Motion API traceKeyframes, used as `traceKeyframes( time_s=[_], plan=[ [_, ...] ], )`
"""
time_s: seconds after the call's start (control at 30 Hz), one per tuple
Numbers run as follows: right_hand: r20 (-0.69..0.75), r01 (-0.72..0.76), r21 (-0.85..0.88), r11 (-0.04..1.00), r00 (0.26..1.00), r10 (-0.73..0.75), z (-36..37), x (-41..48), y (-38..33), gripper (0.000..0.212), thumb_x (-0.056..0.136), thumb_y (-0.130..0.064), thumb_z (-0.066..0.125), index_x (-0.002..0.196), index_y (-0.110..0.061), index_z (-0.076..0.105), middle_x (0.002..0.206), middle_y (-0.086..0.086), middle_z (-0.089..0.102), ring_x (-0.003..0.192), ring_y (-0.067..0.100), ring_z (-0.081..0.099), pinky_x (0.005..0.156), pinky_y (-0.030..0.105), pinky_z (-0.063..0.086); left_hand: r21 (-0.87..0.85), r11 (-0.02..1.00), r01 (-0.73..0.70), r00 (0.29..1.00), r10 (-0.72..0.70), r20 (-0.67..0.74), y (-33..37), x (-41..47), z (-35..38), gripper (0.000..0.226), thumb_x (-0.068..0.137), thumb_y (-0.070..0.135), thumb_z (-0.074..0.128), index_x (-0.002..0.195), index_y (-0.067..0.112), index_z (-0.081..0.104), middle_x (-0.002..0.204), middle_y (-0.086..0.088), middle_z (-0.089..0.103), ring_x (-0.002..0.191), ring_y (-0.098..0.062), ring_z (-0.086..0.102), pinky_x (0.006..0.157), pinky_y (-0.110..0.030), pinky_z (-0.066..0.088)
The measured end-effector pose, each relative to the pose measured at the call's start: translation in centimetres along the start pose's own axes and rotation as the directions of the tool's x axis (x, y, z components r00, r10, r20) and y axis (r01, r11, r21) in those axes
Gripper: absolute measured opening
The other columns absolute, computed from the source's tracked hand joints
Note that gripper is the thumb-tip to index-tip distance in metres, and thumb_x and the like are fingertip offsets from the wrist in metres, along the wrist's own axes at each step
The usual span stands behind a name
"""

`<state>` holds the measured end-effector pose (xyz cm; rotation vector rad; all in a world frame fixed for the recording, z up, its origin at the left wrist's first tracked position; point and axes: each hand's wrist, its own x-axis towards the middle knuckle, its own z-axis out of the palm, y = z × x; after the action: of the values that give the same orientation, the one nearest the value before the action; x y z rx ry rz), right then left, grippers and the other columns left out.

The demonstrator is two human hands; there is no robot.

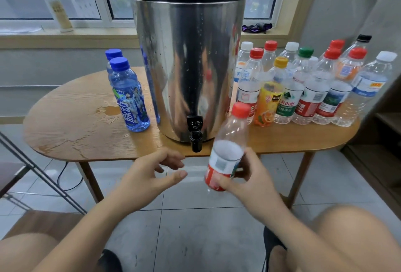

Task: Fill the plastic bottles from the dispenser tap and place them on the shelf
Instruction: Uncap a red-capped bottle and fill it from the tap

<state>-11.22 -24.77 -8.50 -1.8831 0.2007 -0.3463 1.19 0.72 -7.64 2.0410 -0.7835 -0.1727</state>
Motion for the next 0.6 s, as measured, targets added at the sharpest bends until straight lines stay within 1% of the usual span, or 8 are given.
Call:
traceKeyframes(
  time_s=[0.1,0.17,0.27,0.37,0.43,0.5,0.53,0.6],
  plan=[
    [0.125,-0.026,-0.097,0.995,0.991,0.038,1.9,-1.3,0.5,0.058,0.077,-0.042,0.096,0.124,-0.043,0.062,0.118,-0.022,0.073,0.109,0.005,0.069,0.093,0.036,0.060,-0.060,0.998,0.002,0.997,0.003,0.080,0.3,-0.7,0.9,0.038,0.092,0.045,0.084,0.126,0.037,0.070,0.121,0.015,0.077,0.118,-0.013,0.072,0.096,-0.045,0.058],
    [0.197,-0.046,-0.125,0.991,0.978,0.070,3.0,-2.0,1.0,0.057,0.075,-0.044,0.096,0.120,-0.041,0.062,0.116,-0.019,0.074,0.107,0.005,0.071,0.091,0.034,0.061,-0.062,0.998,0.003,0.991,0.006,0.135,0.4,-1.3,1.6,0.047,0.087,0.054,0.087,0.128,0.040,0.068,0.125,0.016,0.075,0.121,-0.012,0.070,0.096,-0.042,0.058],
    [0.245,-0.072,-0.135,0.988,0.964,0.104,3.9,-2.3,1.6,0.060,0.073,-0.045,0.097,0.122,-0.041,0.062,0.115,-0.016,0.073,0.107,0.003,0.071,0.087,0.026,0.061,-0.031,0.999,0.033,0.991,-0.029,0.132,0.1,-2.3,3.1,0.050,0.082,0.059,0.090,0.123,0.039,0.067,0.122,0.019,0.075,0.117,-0.009,0.070,0.094,-0.040,0.059],
    [0.343,0.000,-0.312,0.950,0.932,0.113,3.5,-1.6,2.0,0.071,0.073,-0.057,0.091,0.132,-0.050,0.054,0.124,-0.026,0.064,0.114,-0.004,0.062,0.092,0.022,0.056,0.022,0.998,0.063,0.991,-0.065,0.117,-1.1,-2.7,3.9,0.046,0.081,0.057,0.090,0.115,0.039,0.064,0.114,0.021,0.073,0.111,-0.005,0.069,0.092,-0.035,0.059],
    [0.378,0.022,-0.412,0.911,0.914,0.148,2.4,-0.7,2.2,0.081,0.077,-0.053,0.088,0.146,-0.052,0.045,0.127,-0.028,0.057,0.114,-0.004,0.059,0.095,0.026,0.057,0.135,0.989,0.063,0.990,-0.079,0.119,-2.0,-3.0,3.9,0.051,0.077,0.065,0.085,0.115,0.041,0.061,0.111,0.024,0.070,0.110,-0.001,0.066,0.091,-0.028,0.057],
    [0.351,-0.019,-0.349,0.937,0.924,0.150,1.1,0.3,2.1,0.074,0.083,-0.043,0.086,0.147,-0.049,0.050,0.118,-0.021,0.062,0.102,0.004,0.064,0.090,0.033,0.059,0.248,0.967,0.052,0.989,-0.084,0.121,-2.8,-3.3,4.2,0.055,0.076,0.066,0.082,0.119,0.041,0.059,0.112,0.026,0.065,0.110,0.005,0.061,0.089,-0.019,0.054],
    [0.332,-0.045,-0.285,0.957,0.932,0.143,0.7,0.6,1.9,0.066,0.085,-0.046,0.085,0.142,-0.049,0.054,0.112,-0.016,0.066,0.095,0.009,0.067,0.087,0.036,0.061,0.274,0.960,0.046,0.988,-0.084,0.127,-3.1,-3.4,4.4,0.056,0.077,0.064,0.083,0.120,0.040,0.059,0.113,0.026,0.063,0.110,0.006,0.060,0.088,-0.018,0.053],
    [0.272,-0.075,-0.209,0.975,0.953,0.131,0.8,0.7,1.4,0.055,0.084,-0.063,0.082,0.132,-0.050,0.060,0.102,-0.009,0.069,0.085,0.018,0.068,0.080,0.039,0.061,0.274,0.961,0.030,0.988,-0.071,0.140,-3.7,-3.7,5.1,0.055,0.078,0.059,0.085,0.121,0.037,0.060,0.113,0.023,0.062,0.108,0.002,0.061,0.087,-0.022,0.054]
  ],
)
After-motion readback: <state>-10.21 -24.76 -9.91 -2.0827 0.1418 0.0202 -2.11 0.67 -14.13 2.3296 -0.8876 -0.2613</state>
